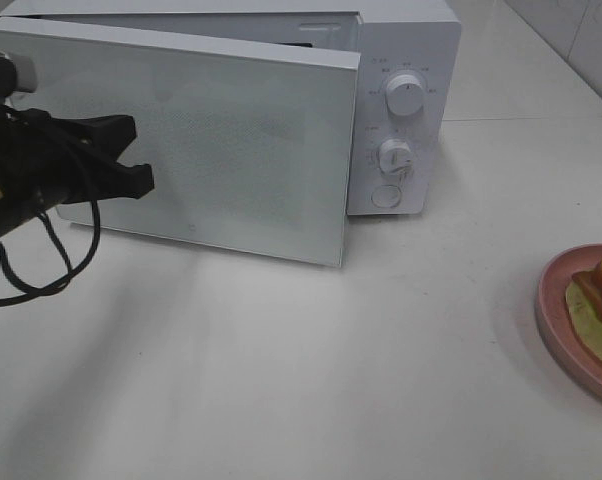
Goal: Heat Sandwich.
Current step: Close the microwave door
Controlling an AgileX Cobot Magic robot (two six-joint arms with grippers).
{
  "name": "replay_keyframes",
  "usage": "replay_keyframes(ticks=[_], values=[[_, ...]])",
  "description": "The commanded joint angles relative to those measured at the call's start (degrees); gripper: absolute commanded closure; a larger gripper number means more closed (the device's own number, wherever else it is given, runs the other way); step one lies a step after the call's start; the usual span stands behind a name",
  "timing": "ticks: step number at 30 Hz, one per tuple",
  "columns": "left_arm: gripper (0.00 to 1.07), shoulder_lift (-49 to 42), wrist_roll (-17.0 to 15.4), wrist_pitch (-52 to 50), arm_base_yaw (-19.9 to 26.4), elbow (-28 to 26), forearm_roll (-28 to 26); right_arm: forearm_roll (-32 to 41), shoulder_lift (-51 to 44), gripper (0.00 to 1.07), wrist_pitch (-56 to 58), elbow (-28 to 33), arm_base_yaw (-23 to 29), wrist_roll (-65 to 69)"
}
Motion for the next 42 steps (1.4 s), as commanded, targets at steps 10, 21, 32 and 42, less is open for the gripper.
replay_keyframes(ticks=[10,21,32,42], values=[[1.07,4.1,9.5,4.5,-9.9,-9.2,-12.7,-0.2,-1.5,0.32,-0.3,0.1,-0.4,-0.2],[1.07,8.7,14.8,9.6,-14.7,-19.7,-21.5,-0.2,-1.5,0.32,-0.3,0.1,-0.4,-0.2],[1.07,13.0,14.8,13.7,-15.4,-28.0,-24.9,-0.2,-1.5,0.32,-0.3,0.1,-0.4,-0.2],[1.07,17.9,22.1,15.8,-15.2,-36.8,-33.5,-0.2,-1.5,0.32,-0.3,0.1,-0.4,-0.2]])
